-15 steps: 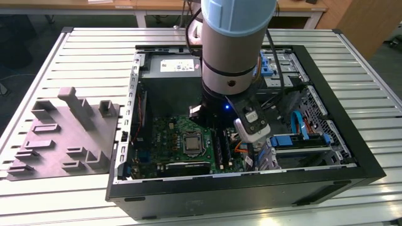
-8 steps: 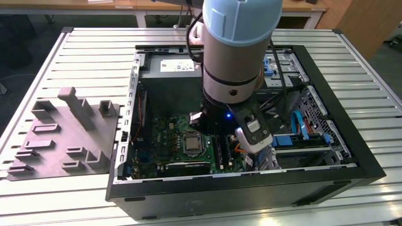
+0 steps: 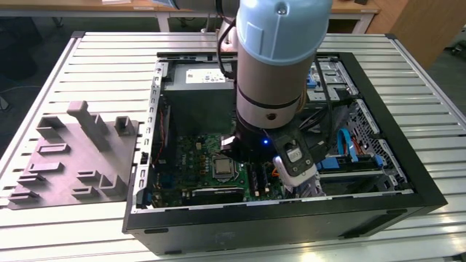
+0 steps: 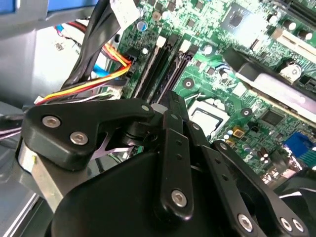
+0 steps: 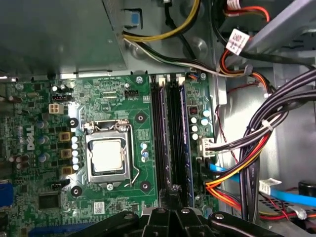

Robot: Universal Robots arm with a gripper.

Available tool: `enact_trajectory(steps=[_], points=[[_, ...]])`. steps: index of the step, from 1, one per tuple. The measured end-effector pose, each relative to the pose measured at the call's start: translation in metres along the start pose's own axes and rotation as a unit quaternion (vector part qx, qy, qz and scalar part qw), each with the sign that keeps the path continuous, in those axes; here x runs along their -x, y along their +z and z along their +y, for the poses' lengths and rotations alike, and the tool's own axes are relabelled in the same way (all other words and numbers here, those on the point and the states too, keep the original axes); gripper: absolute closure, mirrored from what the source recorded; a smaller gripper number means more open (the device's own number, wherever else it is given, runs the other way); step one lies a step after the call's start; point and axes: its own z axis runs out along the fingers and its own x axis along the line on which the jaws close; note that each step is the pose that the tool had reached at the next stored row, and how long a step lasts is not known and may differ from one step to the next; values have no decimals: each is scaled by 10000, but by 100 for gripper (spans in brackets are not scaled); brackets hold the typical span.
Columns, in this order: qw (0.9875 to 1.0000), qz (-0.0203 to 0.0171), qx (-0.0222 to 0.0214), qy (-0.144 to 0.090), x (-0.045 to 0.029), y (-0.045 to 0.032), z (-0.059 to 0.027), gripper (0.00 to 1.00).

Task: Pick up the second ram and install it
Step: 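Press down the second ram until it locks into place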

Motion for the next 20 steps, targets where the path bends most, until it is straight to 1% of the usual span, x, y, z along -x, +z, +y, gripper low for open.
enact_trajectory(steps=[6,10,13,20], points=[[10000,3,1,1,3,14,-1,90],[10000,53,-14,3,15,52,-2,90],[9999,105,-28,6,36,78,-2,90],[9999,110,-28,6,55,91,-1,90]])
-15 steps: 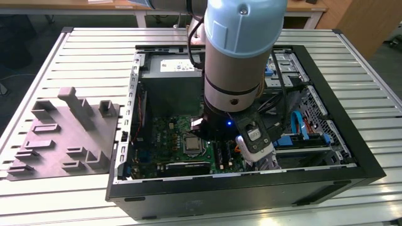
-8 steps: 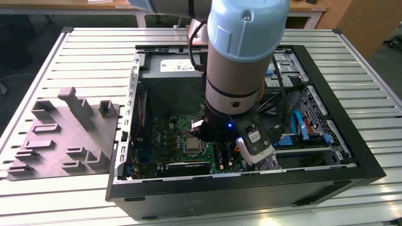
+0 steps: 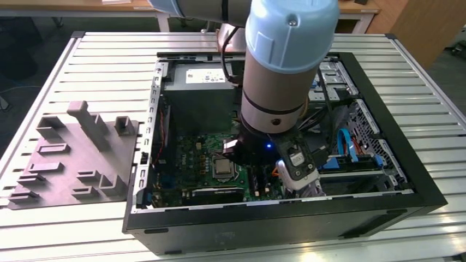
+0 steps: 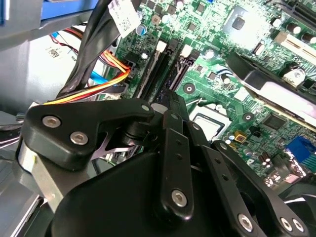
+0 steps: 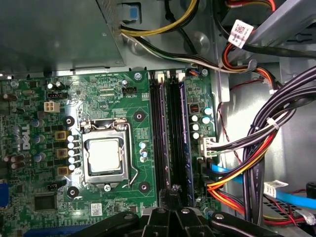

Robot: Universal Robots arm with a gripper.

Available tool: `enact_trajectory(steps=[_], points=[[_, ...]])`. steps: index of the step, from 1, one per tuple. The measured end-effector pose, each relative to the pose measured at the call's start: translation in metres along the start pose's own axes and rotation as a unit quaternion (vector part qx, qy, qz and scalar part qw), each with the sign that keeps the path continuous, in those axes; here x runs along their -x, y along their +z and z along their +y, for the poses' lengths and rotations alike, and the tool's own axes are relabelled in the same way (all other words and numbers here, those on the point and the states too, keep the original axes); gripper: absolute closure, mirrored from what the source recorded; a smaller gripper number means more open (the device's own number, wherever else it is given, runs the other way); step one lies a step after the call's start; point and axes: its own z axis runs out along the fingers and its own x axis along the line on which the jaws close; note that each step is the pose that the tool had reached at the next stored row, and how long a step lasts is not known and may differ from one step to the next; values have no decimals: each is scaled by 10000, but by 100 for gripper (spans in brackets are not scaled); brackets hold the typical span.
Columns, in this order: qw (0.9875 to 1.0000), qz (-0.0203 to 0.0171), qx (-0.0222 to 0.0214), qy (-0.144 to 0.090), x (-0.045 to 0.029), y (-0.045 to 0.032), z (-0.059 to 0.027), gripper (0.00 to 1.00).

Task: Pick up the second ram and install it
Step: 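Press down the second ram until it locks into place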

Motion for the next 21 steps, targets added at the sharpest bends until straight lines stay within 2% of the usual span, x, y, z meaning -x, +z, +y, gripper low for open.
enact_trajectory(steps=[4,11,21], points=[[10000,-17,-7,-4,-2,44,-3,90],[10000,-18,-8,-5,-3,51,-3,90],[10000,-17,-10,-4,-5,124,-8,90]])
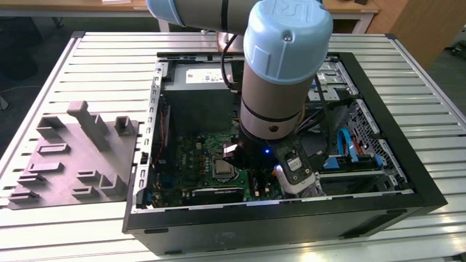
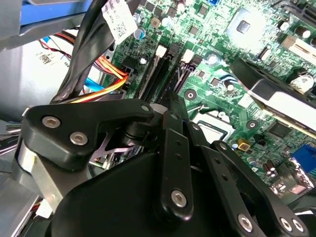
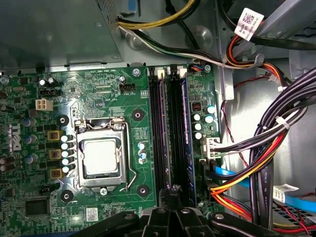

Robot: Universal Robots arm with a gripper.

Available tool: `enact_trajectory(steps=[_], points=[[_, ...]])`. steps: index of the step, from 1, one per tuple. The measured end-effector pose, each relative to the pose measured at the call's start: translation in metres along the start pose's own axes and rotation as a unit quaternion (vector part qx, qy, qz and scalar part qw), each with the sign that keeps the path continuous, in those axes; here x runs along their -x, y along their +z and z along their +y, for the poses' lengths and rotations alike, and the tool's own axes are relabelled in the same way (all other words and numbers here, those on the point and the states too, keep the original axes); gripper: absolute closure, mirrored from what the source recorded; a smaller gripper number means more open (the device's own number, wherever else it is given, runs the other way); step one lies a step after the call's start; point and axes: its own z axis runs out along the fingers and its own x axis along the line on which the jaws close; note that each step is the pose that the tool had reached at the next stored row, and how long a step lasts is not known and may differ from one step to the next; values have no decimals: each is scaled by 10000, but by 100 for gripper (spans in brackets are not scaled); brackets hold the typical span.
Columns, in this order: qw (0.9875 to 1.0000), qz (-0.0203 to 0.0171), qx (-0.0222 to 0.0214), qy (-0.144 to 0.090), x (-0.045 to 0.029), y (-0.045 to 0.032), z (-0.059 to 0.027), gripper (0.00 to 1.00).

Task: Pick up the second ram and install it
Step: 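Press down the second ram until it locks into place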

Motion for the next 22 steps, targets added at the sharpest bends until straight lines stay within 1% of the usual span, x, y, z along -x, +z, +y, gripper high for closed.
enact_trajectory(steps=[3,6,9,22], points=[[10000,0,1,0,0,1,0,90],[10000,1,-4,0,-1,26,-2,90],[10000,0,1,0,-1,33,-2,90],[10000,-1,-1,0,-1,51,-3,90]])
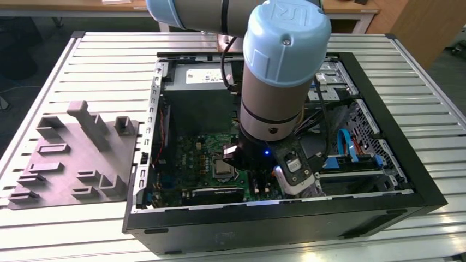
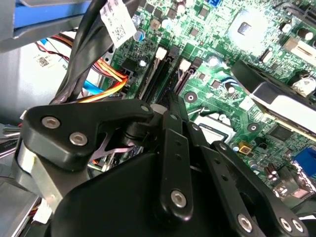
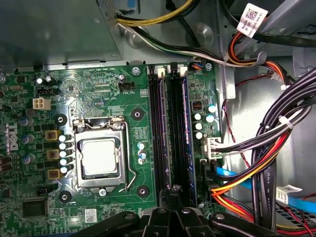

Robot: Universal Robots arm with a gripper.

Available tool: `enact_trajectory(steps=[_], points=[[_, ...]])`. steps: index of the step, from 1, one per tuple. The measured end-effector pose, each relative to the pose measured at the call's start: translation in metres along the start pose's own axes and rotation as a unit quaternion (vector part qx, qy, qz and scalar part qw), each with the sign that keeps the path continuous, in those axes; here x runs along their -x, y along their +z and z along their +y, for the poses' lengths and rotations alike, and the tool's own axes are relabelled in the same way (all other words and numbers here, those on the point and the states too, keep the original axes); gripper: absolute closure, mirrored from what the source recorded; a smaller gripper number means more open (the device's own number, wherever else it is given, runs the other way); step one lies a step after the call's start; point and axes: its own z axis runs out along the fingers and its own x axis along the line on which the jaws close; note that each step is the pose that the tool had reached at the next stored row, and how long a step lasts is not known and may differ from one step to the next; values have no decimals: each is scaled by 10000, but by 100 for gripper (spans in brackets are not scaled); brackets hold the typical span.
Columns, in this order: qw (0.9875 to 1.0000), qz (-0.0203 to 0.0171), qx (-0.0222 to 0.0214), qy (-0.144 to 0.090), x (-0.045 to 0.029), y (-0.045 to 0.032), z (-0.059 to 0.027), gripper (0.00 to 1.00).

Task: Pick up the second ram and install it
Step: 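Press down the second ram until it locks into place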

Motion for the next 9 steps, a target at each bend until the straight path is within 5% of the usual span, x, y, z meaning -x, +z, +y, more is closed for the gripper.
enact_trajectory(steps=[4,9], points=[[10000,-3,11,0,1,-15,3,90],[10000,-1,2,0,6,-221,13,90]])
